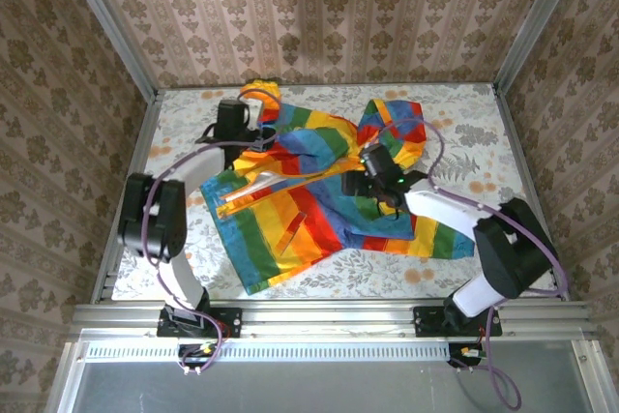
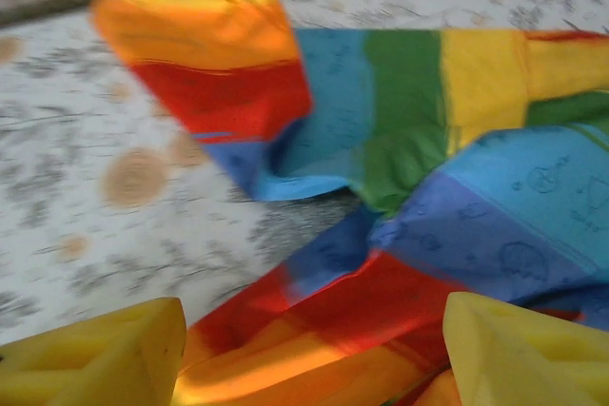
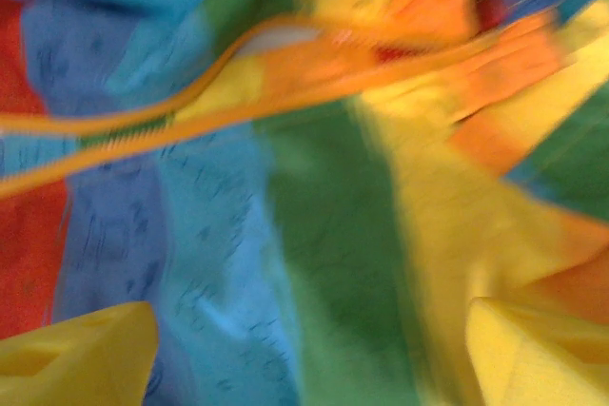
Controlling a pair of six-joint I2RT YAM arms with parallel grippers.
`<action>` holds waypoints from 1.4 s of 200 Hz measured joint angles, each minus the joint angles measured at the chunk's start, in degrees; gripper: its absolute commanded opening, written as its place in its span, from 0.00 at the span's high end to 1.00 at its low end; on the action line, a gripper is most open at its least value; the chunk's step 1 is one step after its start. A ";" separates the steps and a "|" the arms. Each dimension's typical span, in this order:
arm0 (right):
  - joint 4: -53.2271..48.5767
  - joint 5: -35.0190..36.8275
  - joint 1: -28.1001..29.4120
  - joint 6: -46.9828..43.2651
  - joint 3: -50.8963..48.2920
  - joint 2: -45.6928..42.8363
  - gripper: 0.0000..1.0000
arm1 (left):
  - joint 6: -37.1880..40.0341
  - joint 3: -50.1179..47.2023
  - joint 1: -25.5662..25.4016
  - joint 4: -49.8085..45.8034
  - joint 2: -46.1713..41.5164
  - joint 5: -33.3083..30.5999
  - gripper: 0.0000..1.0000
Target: Zip up the jacket
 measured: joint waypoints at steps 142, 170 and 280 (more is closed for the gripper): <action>-8.74 -3.39 -0.85 2.71 15.10 19.04 0.59 | -6.10 11.26 -1.68 -12.02 16.70 9.03 0.65; -12.11 -5.35 -5.73 0.44 22.80 24.41 0.63 | -8.83 6.19 -0.20 -11.15 13.38 10.78 0.66; -25.77 -7.54 -10.32 -6.75 53.07 37.03 0.57 | -14.84 -12.09 5.44 -16.11 -2.64 13.11 0.62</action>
